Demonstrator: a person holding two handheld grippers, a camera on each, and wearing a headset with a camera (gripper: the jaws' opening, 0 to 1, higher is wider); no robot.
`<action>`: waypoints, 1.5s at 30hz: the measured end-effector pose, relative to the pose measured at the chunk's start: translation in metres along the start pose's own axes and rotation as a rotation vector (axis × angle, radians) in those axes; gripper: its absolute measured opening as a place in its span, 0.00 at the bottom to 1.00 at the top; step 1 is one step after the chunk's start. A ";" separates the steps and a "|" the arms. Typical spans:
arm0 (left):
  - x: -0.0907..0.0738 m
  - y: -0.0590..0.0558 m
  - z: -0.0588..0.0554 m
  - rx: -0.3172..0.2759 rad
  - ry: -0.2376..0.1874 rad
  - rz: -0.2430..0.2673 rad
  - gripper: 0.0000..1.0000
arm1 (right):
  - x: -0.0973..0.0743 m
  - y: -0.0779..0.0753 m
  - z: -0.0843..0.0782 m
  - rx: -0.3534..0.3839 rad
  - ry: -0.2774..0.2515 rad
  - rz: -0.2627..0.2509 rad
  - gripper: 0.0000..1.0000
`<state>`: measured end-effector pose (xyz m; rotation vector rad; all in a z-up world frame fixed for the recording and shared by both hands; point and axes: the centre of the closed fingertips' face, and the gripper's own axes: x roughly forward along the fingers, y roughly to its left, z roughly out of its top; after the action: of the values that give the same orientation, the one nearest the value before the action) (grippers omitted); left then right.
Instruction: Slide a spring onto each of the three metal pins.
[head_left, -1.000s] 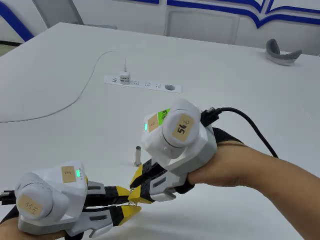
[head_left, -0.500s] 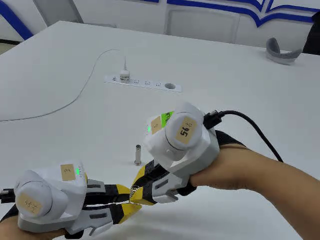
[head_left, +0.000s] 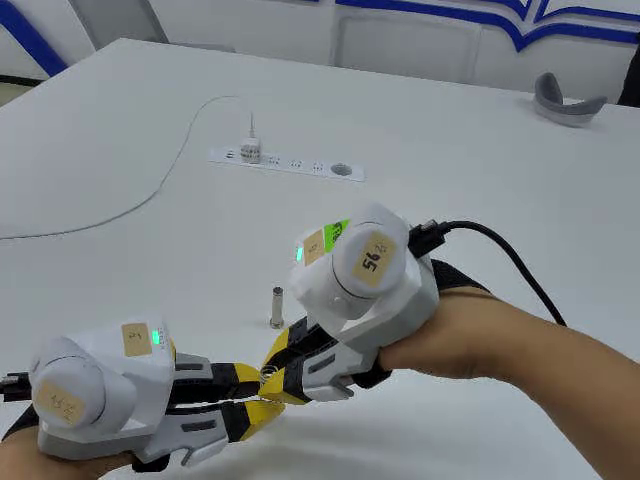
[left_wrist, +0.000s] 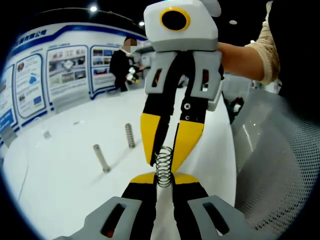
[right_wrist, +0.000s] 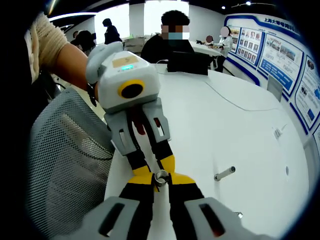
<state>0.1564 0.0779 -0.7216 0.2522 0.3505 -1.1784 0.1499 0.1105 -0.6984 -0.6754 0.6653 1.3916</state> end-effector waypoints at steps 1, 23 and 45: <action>0.000 0.001 0.000 -0.001 -0.003 0.002 0.11 | 0.000 -0.001 0.000 0.002 -0.001 -0.002 0.12; -0.010 0.023 -0.008 -0.053 0.004 0.087 0.33 | -0.013 -0.022 -0.002 0.034 0.002 -0.060 0.12; -0.016 0.038 -0.013 -0.111 0.007 0.154 0.51 | -0.029 -0.056 0.002 0.064 -0.021 -0.137 0.12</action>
<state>0.1842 0.1105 -0.7267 0.1832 0.3943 -1.0036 0.2037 0.0903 -0.6733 -0.6429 0.6322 1.2446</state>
